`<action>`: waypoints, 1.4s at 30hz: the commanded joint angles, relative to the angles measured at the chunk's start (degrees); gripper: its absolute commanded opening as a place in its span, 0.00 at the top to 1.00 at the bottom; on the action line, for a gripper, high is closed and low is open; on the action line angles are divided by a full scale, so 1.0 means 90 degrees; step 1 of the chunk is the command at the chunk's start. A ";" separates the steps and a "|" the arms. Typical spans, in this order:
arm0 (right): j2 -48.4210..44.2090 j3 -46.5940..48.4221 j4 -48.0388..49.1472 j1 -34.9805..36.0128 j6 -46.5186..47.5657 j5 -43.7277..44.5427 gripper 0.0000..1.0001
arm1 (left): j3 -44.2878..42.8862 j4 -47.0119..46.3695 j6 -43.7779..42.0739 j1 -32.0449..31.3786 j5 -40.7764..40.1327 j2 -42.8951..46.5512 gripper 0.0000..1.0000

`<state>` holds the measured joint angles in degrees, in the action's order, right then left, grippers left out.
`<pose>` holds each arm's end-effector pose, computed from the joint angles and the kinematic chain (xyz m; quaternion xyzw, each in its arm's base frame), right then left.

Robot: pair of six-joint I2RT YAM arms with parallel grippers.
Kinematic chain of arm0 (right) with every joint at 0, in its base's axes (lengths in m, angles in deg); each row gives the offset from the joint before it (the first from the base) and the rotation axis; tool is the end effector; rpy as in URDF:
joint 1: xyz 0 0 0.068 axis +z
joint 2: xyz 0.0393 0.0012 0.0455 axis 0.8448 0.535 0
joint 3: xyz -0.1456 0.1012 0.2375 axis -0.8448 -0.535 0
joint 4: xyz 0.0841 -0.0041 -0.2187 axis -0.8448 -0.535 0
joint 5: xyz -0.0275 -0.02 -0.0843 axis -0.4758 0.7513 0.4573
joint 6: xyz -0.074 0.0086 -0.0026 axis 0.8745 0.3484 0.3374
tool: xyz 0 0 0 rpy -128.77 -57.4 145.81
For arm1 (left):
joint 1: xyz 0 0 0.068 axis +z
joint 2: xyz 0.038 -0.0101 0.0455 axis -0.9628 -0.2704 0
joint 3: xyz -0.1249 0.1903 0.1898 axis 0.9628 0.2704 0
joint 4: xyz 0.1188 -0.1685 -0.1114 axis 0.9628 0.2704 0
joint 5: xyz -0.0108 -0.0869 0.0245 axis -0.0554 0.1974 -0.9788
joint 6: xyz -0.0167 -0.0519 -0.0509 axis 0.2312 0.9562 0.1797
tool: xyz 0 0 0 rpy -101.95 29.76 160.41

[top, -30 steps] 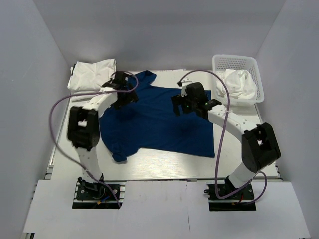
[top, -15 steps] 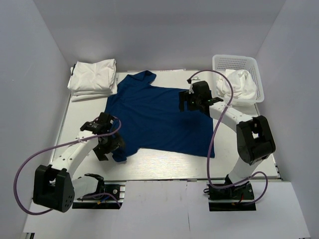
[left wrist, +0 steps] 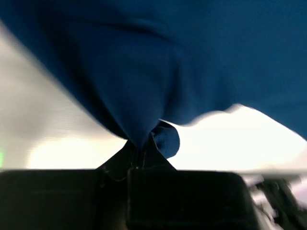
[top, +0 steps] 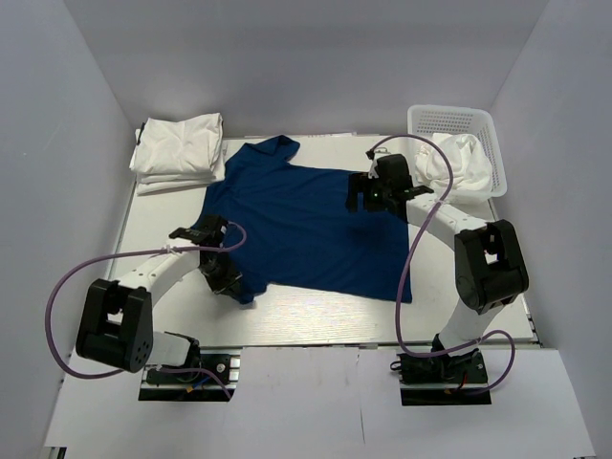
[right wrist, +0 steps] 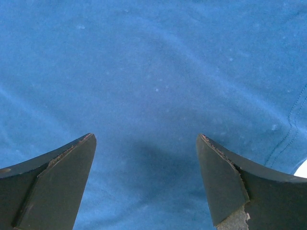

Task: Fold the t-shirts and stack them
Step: Flatten out the tshirt

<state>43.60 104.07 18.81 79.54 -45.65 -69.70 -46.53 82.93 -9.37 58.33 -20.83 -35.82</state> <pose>0.3586 0.1463 0.2486 -0.0911 0.8938 0.1400 0.4162 0.1716 -0.0581 0.1857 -0.2425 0.9663 -0.0857 0.0099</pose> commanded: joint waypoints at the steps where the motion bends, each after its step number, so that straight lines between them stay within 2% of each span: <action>1: -0.0246 -0.0113 0.0206 -0.0069 -0.0120 -0.0090 0.10 | -0.0635 -0.0704 -0.0645 -0.0030 0.1325 0.0058 1.00; 3: -0.0207 -0.0104 0.0118 -0.0098 -0.0169 -0.0110 0.10 | -0.0966 -0.0938 -0.0646 -0.0030 0.1725 -0.0029 1.00; 5: -0.0178 -0.0104 0.0069 -0.0118 -0.0198 -0.0149 0.10 | -0.1385 -0.1104 -0.0704 -0.0030 0.1727 -0.0253 1.00; 7: -0.0138 -0.0094 0.0059 -0.0128 -0.0227 -0.0227 0.10 | -0.1709 -0.1105 -0.0773 0.0087 0.1951 -0.0836 1.00; 14: -0.0050 0.0013 -0.0117 -0.0176 -0.0228 -0.0295 0.10 | -0.3649 -0.1106 -0.0715 0.0087 0.1436 -0.2625 1.00; 17: -0.0089 -0.0016 -0.0146 -0.0176 -0.0189 -0.0344 0.10 | -0.4122 -0.0998 -0.0656 0.0087 0.1647 -0.3183 1.00; 21: -0.0157 -0.0006 -0.0263 -0.0177 -0.0101 -0.0198 0.10 | -0.3637 -0.0433 -0.0550 0.0087 0.1825 -0.2746 1.00; 24: -0.0372 -0.0094 -0.0331 -0.0176 -0.0032 0.0163 0.10 | -0.2485 0.0533 -0.0374 0.0028 0.1464 -0.1624 1.00; 25: -0.0402 -0.0142 -0.0312 -0.0176 -0.0023 0.0193 0.10 | -0.1815 0.0777 -0.0373 0.0086 0.1463 -0.1312 1.00; 27: -0.0431 -0.0182 -0.0350 -0.0167 0.0084 0.0193 0.10 | -0.1312 0.1674 -0.0471 0.0155 0.1289 -0.0539 0.99; 28: -0.0412 -0.0162 -0.0496 -0.0176 0.0133 0.0386 0.10 | -0.1310 0.2094 -0.0471 0.0155 0.0688 -0.0392 0.77; 29: -0.0412 -0.0095 -0.0536 -0.0176 0.0230 0.0427 0.10 | -0.1310 0.2436 -0.0384 0.0097 0.0363 -0.0265 0.49; 30: -0.0431 -0.0084 -0.0556 -0.0176 0.0251 0.0582 0.10 | -0.1310 0.2933 -0.0218 0.0097 0.0080 -0.0148 0.15; 31: -0.0422 -0.0094 -0.0537 -0.0196 0.0299 0.0603 0.10 | -0.1378 0.3054 0.0025 0.0097 -0.0320 0.0076 0.06; 32: -0.0441 -0.0113 -0.0508 -0.0186 0.0300 0.0603 0.10 | -0.1446 0.3142 0.0124 0.0097 -0.0469 0.0175 0.00; 35: -0.0392 -0.0084 -0.0488 -0.0177 0.0368 0.0506 0.10 | -0.1895 0.3201 0.0125 0.0097 -0.0684 0.0234 0.00; 38: -0.0236 -0.0016 -0.0536 -0.0186 0.0378 0.0369 0.10 | -0.2529 0.3260 0.0183 0.0097 -0.1250 -0.0203 0.00; 40: -0.0148 0.0013 -0.0537 -0.0167 0.0339 0.0330 0.10 | -0.2736 0.2737 0.0184 0.0097 -0.1349 -0.0419 0.00; 42: -0.0080 0.0062 -0.0605 -0.0157 0.0300 0.0291 0.10 | -0.2630 0.2131 -0.0206 0.0097 -0.0971 -0.0788 0.00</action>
<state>42.18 103.11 13.87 78.23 -43.22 -66.38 -69.98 107.69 -9.30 59.13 -28.55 -39.53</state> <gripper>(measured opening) 0.904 0.994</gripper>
